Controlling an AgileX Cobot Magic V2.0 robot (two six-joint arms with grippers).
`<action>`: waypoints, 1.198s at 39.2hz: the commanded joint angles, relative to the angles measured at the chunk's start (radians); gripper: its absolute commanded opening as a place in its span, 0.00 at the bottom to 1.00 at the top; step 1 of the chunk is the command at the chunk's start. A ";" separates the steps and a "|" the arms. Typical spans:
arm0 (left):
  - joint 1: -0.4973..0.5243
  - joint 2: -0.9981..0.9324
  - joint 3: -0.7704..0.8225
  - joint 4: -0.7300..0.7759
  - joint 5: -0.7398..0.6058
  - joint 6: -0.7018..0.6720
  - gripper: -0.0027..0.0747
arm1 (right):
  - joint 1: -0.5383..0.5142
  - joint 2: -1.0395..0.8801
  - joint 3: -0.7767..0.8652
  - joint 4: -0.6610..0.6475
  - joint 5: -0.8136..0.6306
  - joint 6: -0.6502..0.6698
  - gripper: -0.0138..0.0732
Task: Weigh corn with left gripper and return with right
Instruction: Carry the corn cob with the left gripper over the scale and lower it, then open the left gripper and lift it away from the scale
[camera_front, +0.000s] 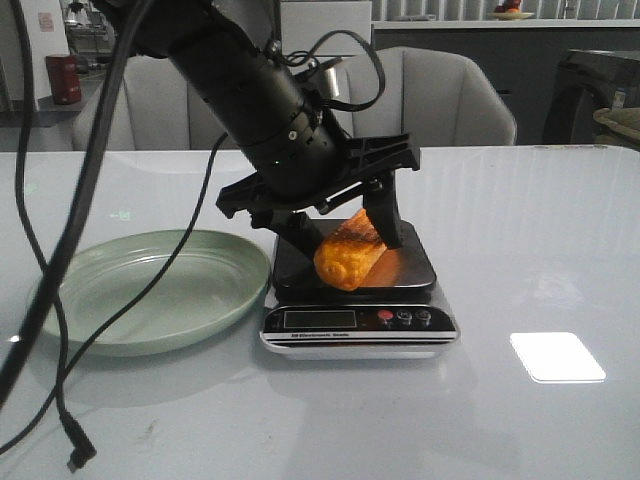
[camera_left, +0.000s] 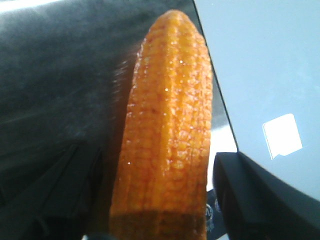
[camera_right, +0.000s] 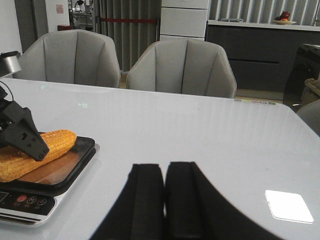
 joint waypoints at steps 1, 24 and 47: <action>-0.009 -0.061 -0.033 -0.018 -0.033 -0.006 0.74 | -0.007 -0.020 0.011 -0.012 -0.083 -0.003 0.35; 0.010 -0.327 0.091 0.191 0.050 -0.006 0.73 | -0.007 -0.020 0.011 -0.012 -0.083 -0.003 0.35; 0.010 -0.886 0.499 0.331 -0.044 -0.006 0.73 | -0.007 -0.020 0.011 -0.012 -0.083 -0.003 0.35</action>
